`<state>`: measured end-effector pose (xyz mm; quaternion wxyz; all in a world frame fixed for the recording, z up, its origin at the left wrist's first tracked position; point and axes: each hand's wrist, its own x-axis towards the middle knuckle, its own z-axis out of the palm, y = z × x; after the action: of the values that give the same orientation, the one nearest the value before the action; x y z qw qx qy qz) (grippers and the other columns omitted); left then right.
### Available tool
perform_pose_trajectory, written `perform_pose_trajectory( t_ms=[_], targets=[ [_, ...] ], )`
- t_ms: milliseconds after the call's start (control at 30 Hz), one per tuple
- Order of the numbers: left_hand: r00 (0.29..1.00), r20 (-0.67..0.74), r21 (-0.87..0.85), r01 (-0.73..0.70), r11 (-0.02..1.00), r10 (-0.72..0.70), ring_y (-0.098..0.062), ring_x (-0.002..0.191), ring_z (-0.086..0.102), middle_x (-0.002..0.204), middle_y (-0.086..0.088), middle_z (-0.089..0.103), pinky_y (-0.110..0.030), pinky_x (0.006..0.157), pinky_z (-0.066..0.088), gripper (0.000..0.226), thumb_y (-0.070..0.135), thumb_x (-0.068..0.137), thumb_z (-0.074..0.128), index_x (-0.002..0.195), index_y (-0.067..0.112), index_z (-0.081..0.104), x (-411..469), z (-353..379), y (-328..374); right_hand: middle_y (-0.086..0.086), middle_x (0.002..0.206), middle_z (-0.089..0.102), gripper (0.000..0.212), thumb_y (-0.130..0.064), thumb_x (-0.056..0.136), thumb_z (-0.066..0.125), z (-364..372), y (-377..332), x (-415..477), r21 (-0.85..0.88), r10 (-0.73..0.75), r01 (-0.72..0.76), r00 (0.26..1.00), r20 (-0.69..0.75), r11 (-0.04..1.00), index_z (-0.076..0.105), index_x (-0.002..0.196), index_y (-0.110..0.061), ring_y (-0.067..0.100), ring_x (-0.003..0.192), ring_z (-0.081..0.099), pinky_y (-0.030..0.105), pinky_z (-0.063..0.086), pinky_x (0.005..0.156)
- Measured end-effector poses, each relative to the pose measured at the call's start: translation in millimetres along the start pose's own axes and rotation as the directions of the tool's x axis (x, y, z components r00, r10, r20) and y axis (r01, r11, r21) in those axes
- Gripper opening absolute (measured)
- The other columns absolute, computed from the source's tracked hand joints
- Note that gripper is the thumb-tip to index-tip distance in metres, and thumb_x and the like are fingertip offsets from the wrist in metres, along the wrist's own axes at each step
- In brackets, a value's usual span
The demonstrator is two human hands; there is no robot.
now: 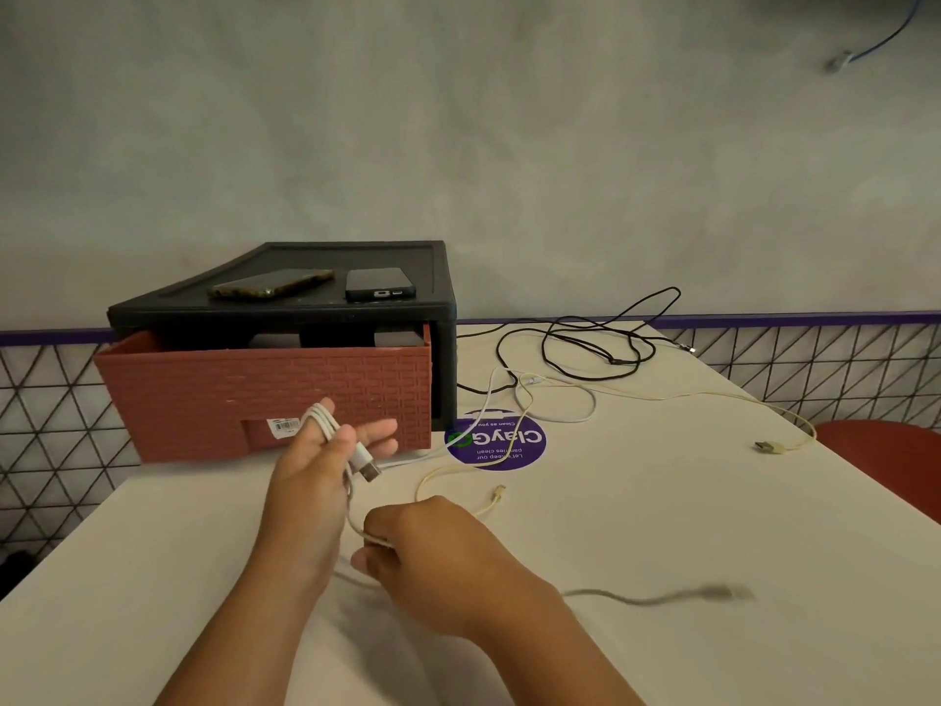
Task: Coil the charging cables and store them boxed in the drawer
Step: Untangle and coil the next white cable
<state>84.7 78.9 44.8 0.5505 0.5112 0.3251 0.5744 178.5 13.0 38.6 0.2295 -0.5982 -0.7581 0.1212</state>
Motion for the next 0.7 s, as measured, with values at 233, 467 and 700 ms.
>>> perform_pose_trajectory(
  t_ms=[233, 467, 700],
  targets=[
    [0.976, 0.205, 0.413, -0.157, 0.897, 0.077, -0.015, 0.081, 0.05, 0.089, 0.004, 0.062, -0.009, 0.069, 0.042, 0.029, 0.001, 0.097, 0.039, 0.102, 0.027, 0.05, -0.5, -0.3, -5.6, 0.004, 0.093, 0.07, 0.016, -0.024, 0.09, 0.052, -6.1, 12.2, 1.3, 0.003, -0.17, 0.181, 0.931, -0.325, 0.984, 0.065, 0.091, -0.015, 0.027, 0.08, 0.061, 0.033, 0.047, 0.065],
    [0.966, 0.221, 0.252, 0.078, 0.964, -0.136, -0.001, 0.035, 0.036, 0.041, 0.007, 0.036, -0.033, 0.072, 0.044, 0.027, 0.022, 0.099, 0.038, 0.107, 0.014, 0.063, -10.7, 5.1, -1.5, -0.011, 0.08, 0.068, 0.014, -0.039, 0.085, 0.053, -15.1, 24.1, 2.5, 0.235, 0.011, 0.174, 0.782, -0.624, 0.956, 0.06, 0.085, -0.027, 0.006, 0.069, 0.06, 0.018, 0.046, 0.059],
    [0.904, 0.382, 0.054, 0.184, 0.981, -0.191, -0.007, 0.034, 0.022, 0.04, 0.004, 0.022, -0.029, 0.062, 0.047, 0.055, 0.061, 0.083, 0.047, 0.06, 0.01, 0.047, -18.5, 6.2, 5.7, -0.026, 0.059, 0.055, 0.012, -0.037, 0.082, 0.055, -25.5, 30.7, -1.0, 0.329, 0.129, 0.143, 0.721, -0.681, 0.934, 0.061, 0.078, -0.026, 0.0, 0.061, 0.053, 0.014, 0.039, 0.055]
  ],
)
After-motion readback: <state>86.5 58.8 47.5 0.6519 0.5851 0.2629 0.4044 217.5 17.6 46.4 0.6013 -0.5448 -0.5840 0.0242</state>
